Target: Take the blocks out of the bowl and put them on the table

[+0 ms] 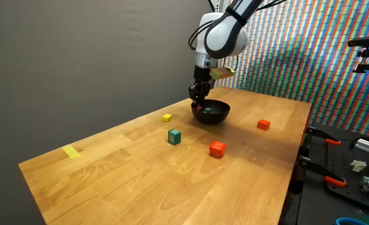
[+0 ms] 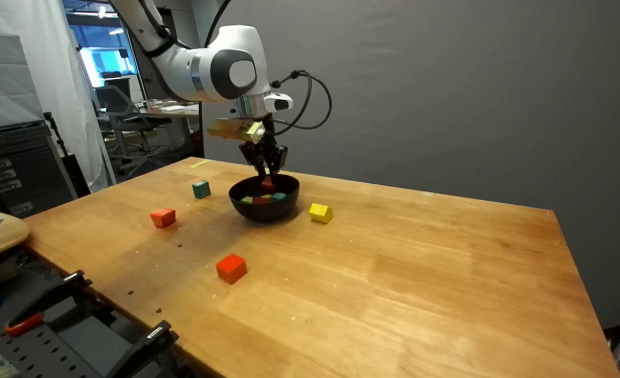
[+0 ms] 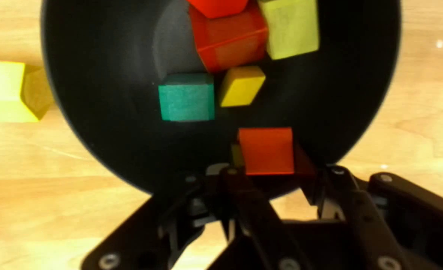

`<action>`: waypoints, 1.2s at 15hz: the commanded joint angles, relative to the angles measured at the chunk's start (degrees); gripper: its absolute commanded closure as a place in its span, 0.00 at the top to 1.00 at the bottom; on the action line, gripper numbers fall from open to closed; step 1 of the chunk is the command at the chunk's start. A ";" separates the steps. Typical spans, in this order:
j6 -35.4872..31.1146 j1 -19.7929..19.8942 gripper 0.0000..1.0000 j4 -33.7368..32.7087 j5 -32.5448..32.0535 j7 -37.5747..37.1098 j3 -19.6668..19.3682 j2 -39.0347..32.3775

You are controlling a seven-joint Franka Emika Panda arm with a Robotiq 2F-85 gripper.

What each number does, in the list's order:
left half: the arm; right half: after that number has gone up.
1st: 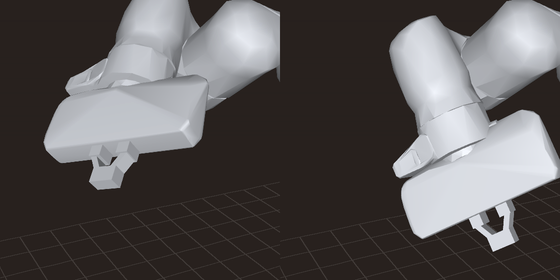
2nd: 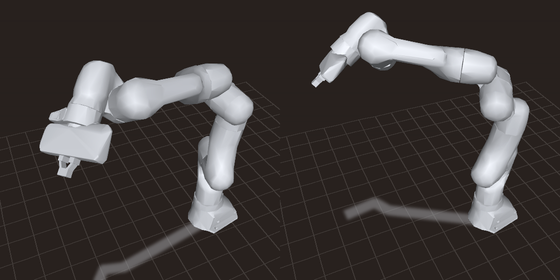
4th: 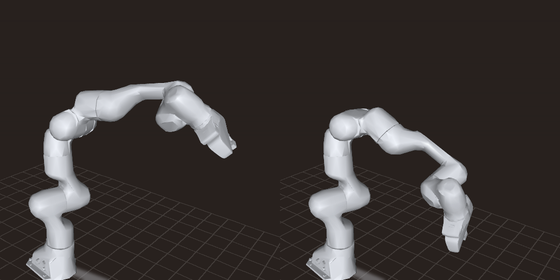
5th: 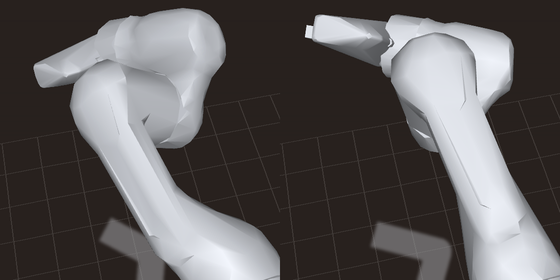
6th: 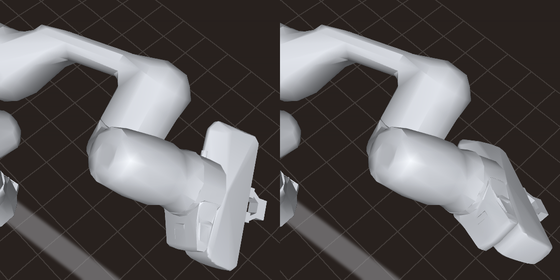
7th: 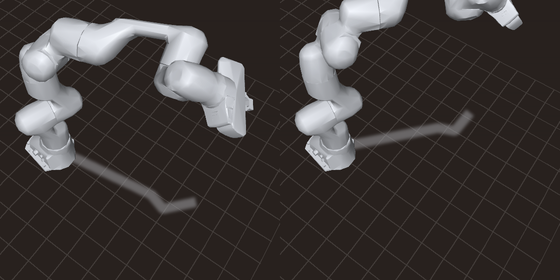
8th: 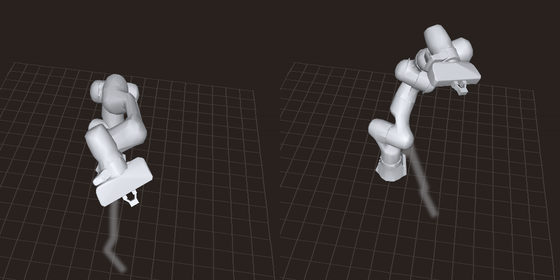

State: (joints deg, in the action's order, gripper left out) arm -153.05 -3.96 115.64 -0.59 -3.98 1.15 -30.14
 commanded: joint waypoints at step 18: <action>25.77 4.33 0.15 26.11 23.57 1.09 0.62 19.53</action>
State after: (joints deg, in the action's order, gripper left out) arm -123.98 0.40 140.81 21.22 -2.75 2.20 -7.89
